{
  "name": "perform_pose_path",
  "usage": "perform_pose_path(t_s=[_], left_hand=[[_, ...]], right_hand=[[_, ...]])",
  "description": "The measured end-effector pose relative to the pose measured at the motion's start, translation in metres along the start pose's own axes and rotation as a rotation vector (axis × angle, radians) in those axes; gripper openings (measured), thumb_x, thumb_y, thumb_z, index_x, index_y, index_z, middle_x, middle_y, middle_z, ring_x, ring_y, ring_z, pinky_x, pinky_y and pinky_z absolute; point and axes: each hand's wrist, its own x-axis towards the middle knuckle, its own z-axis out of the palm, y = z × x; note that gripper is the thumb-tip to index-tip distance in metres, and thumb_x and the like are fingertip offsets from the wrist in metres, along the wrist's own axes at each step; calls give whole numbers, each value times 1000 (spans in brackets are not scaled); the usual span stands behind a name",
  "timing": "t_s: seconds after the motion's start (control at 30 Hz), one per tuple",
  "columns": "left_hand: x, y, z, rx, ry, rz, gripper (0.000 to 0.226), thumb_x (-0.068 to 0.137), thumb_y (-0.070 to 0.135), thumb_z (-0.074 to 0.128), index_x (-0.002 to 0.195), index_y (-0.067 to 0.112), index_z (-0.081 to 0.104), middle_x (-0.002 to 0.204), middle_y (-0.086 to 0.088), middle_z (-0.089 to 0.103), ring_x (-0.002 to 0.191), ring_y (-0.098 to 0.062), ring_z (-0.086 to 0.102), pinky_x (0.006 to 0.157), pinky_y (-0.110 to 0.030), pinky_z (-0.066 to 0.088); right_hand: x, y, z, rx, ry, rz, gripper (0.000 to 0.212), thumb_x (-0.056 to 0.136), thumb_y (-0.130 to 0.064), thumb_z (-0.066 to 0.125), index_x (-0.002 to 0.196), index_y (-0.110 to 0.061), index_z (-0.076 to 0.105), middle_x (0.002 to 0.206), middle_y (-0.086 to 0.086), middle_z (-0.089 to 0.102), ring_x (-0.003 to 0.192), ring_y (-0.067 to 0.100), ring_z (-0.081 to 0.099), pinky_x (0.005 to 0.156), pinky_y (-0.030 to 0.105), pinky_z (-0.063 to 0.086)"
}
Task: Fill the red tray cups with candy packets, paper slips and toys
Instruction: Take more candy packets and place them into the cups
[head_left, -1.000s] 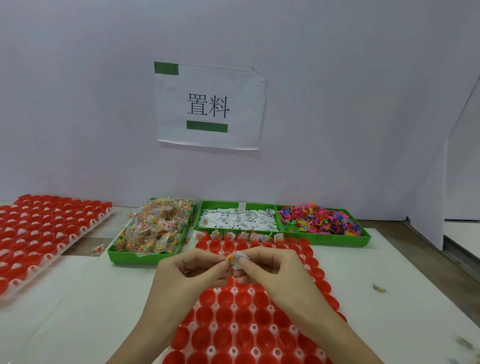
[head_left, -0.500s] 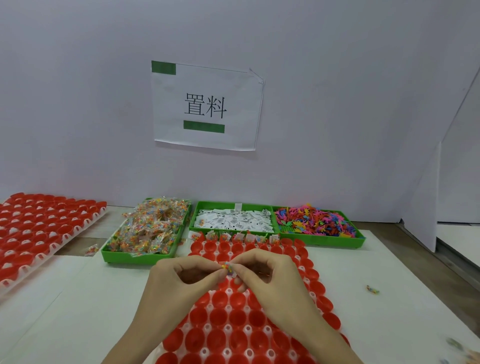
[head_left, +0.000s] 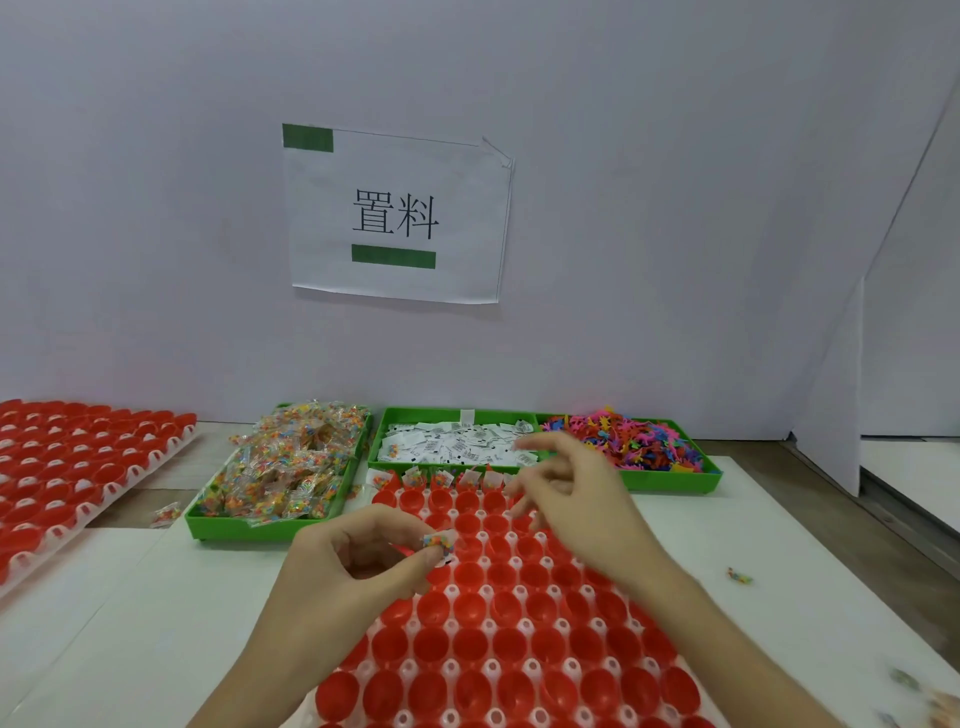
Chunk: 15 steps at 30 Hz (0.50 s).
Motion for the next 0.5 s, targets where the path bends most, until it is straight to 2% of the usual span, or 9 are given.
perform_pose_path(t_s=[0.1,0.17,0.23,0.33,0.43,0.5], left_hand=[[1,0,0,-14,-2,-9,13,73,22,87,81,17,79,74,-13,74,62,-23,72,63,-25,58],[1,0,0,-16,-5,-10,14,72,23,87,81,17,78,76,-13,74,64,-26,73,65,-28,60],[2,-1,0,-16,-3,-9,15,72,22,88,81,16,78,80,-13,75,65,-28,73,65,-28,60],[4,-2,-3,-21,9,-5,16,70,21,88,81,16,77,82,-14,75,63,-31,73,63,-27,59],[6,-4,-5,-14,26,-9,19,68,25,88,80,16,76,79,-16,74,63,-34,73,63,-28,60],[7,-5,-6,-14,33,-9,20,67,26,88,79,17,76,78,-16,74,63,-35,73,63,-28,60]], right_hand=[[50,21,-25,-147,94,85,32,100,-4,57,126,-21,51,85,3,76,66,15,75,60,29,60],[83,40,-42,-262,132,139,26,101,-3,55,125,-12,54,89,7,75,68,19,74,63,33,61],[109,58,-55,-385,154,167,23,101,-2,55,122,-5,60,88,8,73,66,17,70,56,26,56],[135,79,-60,-540,149,143,15,98,-6,62,109,-9,72,84,6,73,63,14,66,49,16,45],[152,92,-55,-672,94,106,11,94,-17,72,102,-12,78,100,8,77,77,16,65,71,24,49],[158,99,-49,-722,64,108,16,91,-22,77,101,-10,80,100,8,77,86,19,68,82,32,54]])
